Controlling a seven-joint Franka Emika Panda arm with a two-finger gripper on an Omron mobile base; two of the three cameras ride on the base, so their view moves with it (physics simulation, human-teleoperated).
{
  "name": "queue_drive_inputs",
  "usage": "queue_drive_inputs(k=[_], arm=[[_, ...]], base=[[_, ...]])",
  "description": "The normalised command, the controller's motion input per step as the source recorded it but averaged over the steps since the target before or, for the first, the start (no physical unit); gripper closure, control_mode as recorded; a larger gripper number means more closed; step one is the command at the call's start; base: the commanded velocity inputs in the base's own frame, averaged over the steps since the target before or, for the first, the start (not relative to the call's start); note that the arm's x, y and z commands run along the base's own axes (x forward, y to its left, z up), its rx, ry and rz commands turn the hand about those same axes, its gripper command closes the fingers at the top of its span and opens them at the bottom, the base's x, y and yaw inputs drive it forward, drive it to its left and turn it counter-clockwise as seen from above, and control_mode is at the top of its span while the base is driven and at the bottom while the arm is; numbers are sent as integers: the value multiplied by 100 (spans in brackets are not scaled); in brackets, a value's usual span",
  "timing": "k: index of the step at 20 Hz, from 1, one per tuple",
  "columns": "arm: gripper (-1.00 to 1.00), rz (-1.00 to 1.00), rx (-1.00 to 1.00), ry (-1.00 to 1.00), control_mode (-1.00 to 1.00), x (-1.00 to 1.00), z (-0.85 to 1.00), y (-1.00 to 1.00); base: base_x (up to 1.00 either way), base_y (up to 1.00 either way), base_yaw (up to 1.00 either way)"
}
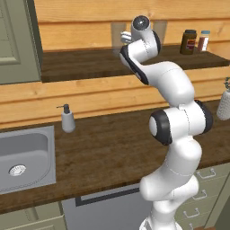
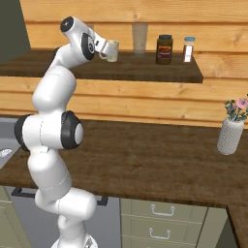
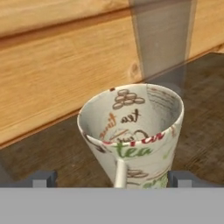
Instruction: Gather all objects into one cabinet and sort the glasses and bowls to opposite sides.
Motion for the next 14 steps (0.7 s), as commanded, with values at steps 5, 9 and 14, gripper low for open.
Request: queue_drive_inputs(k=[5,9,14], arm=[[-100,0,0,1,-100,23,-1,0],[-100,0,0,0,-100,19,-6,0],[-100,0,0,0,-100,8,-1,0]], base=[[0,0,0],[0,0,0],[0,0,0]])
